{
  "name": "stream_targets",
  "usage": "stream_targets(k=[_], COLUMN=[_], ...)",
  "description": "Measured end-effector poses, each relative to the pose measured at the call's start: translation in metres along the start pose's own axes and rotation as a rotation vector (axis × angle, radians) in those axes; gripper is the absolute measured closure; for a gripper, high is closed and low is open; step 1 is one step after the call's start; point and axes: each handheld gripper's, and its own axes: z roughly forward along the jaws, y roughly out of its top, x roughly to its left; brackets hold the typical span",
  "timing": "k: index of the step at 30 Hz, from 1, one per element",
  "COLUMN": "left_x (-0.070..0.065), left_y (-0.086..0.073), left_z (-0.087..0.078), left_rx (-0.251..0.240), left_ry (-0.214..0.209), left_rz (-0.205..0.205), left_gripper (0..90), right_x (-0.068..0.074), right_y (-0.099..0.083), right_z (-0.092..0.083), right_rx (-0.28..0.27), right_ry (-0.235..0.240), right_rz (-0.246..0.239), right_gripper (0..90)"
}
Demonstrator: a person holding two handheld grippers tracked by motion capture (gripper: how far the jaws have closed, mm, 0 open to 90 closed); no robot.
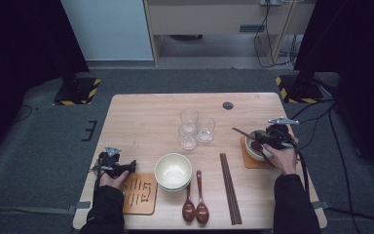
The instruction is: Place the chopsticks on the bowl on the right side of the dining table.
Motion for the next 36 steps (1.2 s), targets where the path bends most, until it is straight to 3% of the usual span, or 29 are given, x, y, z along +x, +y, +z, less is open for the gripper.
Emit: stream_targets(k=[18, 22, 29, 36], left_x=[0.000, 0.000, 0.000, 0.000], left_y=[0.000, 0.000, 0.000, 0.000], left_z=[0.000, 0.000, 0.000, 0.000], left_rx=[0.000, 0.000, 0.000, 0.000], left_ry=[0.000, 0.000, 0.000, 0.000], left_rz=[0.000, 0.000, 0.000, 0.000], left_gripper=[2.8, 2.7, 2.8, 2.7], right_x=[0.007, 0.008, 0.008, 0.007], right_y=[-0.001, -0.001, 0.003, 0.004], right_z=[-0.004, -0.005, -0.016, -0.040], right_rx=[0.024, 0.021, -0.030, -0.088], right_ry=[0.042, 0.049, 0.063, 0.067], right_rz=[-0.068, -0.063, -0.061, -0.065], right_gripper=[48.0, 47.0, 48.1, 56.2])
